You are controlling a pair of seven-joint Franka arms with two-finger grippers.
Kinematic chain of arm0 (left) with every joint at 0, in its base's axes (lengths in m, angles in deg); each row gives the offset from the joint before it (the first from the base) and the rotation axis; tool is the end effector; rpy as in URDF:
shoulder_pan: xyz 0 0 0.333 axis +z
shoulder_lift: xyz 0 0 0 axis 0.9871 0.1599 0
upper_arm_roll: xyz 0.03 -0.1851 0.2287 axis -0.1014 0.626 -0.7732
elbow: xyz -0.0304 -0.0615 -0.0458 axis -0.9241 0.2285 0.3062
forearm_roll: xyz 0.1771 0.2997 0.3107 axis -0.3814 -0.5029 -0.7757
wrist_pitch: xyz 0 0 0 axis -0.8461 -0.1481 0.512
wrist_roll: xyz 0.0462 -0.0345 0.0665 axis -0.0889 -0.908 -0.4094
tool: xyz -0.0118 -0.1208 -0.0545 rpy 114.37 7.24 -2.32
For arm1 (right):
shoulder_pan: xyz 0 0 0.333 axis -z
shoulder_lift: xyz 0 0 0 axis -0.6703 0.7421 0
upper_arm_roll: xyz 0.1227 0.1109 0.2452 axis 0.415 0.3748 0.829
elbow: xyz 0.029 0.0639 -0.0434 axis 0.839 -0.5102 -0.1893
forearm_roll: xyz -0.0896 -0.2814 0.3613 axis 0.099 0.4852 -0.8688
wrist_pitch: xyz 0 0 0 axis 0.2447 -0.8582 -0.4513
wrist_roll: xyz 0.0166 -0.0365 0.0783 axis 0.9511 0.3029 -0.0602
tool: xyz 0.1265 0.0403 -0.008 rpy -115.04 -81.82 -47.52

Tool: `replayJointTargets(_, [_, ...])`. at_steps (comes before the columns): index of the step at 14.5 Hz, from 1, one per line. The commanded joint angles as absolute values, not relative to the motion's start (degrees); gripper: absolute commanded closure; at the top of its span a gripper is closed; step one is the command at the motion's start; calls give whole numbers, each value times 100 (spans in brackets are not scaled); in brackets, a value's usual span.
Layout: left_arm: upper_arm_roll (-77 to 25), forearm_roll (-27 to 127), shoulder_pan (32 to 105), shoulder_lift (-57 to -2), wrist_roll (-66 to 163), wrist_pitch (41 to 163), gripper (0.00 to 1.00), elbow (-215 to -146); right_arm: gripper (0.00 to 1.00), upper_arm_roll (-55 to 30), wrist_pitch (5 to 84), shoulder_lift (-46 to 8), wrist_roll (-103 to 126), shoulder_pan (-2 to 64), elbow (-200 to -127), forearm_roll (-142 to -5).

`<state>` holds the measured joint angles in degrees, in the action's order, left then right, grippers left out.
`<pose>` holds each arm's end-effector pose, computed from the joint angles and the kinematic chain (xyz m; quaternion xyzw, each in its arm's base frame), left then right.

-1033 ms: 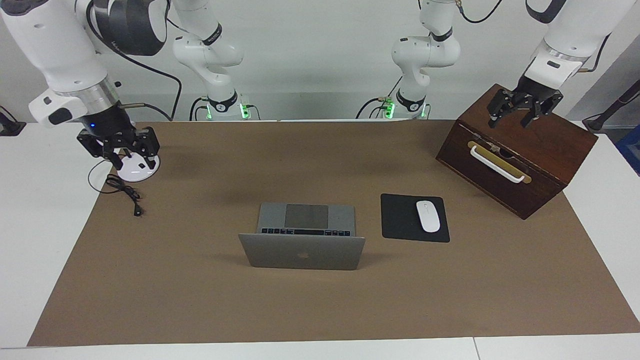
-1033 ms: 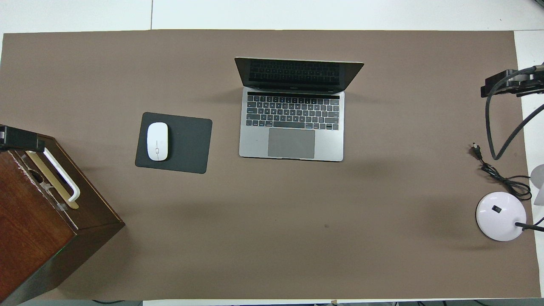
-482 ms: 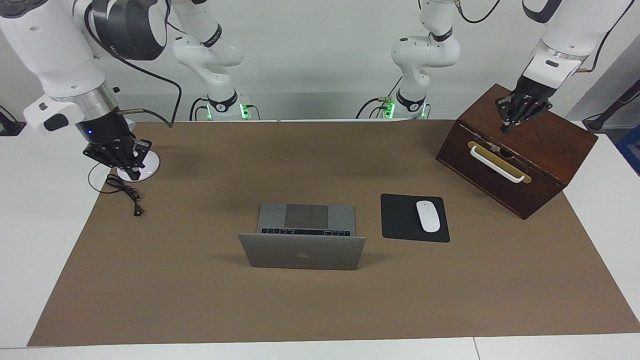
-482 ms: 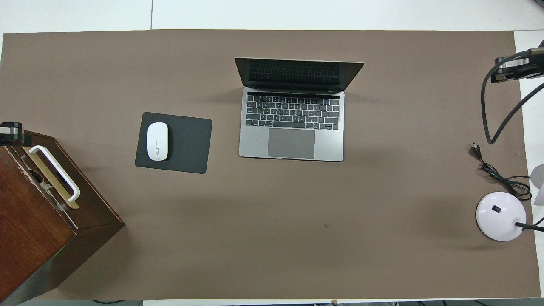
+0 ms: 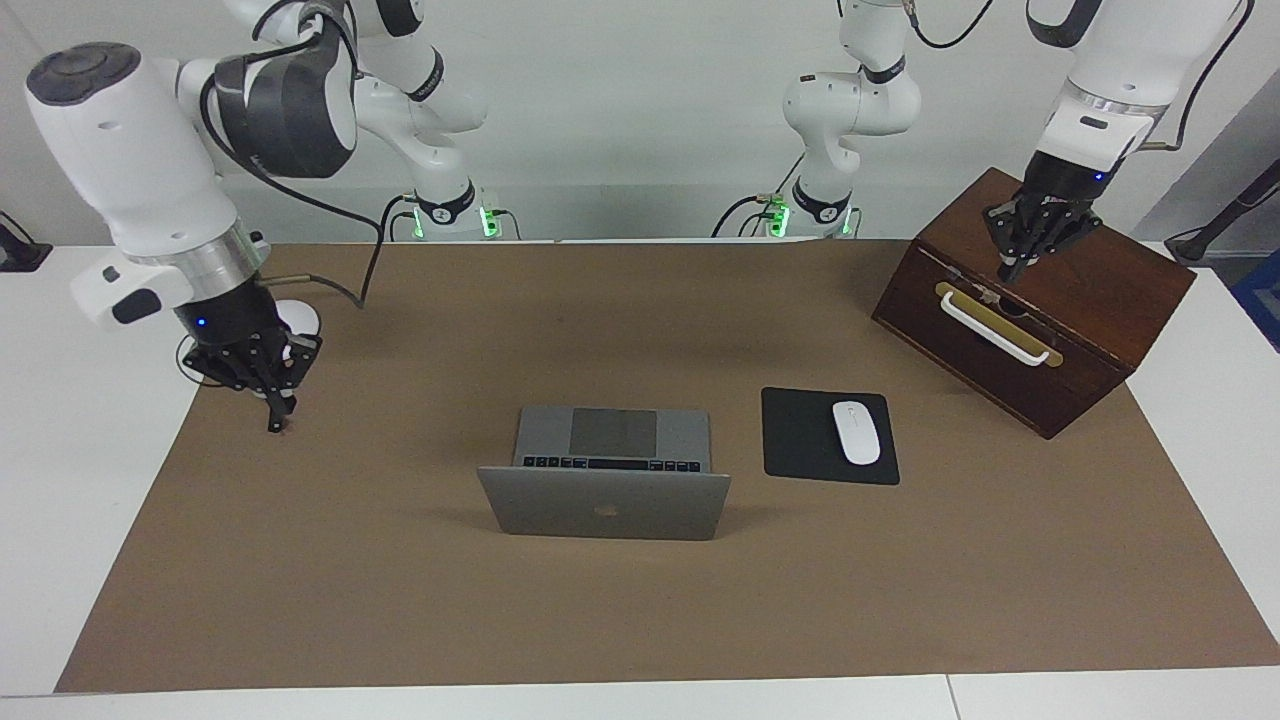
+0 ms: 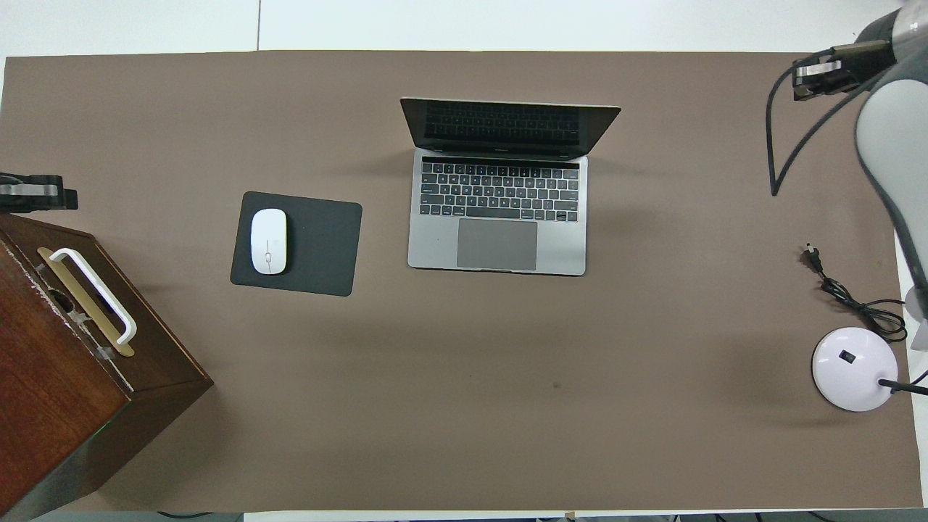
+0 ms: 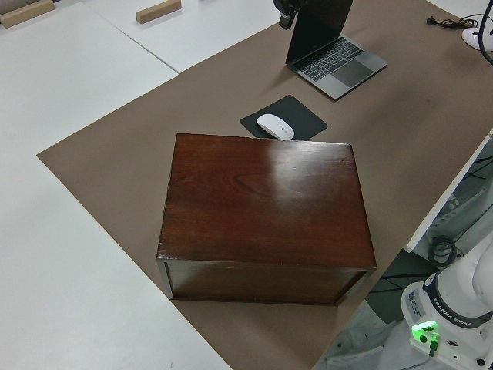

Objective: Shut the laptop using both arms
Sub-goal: 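Move the left gripper to the laptop base while the right gripper reaches the lid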

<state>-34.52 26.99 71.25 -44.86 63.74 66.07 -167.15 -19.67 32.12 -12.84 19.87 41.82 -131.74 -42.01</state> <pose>0.6254 -0.0439 0.6008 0.9942 -0.0314 0.1003 0.0238 0.7608 0.0027 0.5285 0.9942 0.0014 0.1075 0.0094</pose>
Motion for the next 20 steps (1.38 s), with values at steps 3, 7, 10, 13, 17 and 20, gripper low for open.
replayJointTargets(3, [-3494,3064,6946,-4796,6310,7086,100,-17454,100,-1952,3612,-500,2745,3867,-12232,-3902])
replayJointTargets(7, [-3494,3064,6262,-5550,6301,8497,100,-19077,100,-1996,4096,-316,3694,3603,-12144,-3884])
replayJointTargets(10, [-3494,3064,5883,-6096,6301,9581,100,-20231,100,-1996,4325,-183,4230,3445,-12091,-3884])
replayJointTargets(13, [-3494,3064,5507,-6115,6354,10170,100,-20584,100,-1996,4448,-87,4739,3296,-12029,-3884])
replayJointTargets(17, [-3494,3064,5057,-6081,6354,11400,100,-21366,100,-1987,4580,1,5424,3032,-12029,-3693])
replayJointTargets(20, [-3494,3064,4732,-5835,6363,12252,100,-21701,100,-1970,4667,141,6014,2821,-12029,-3367])
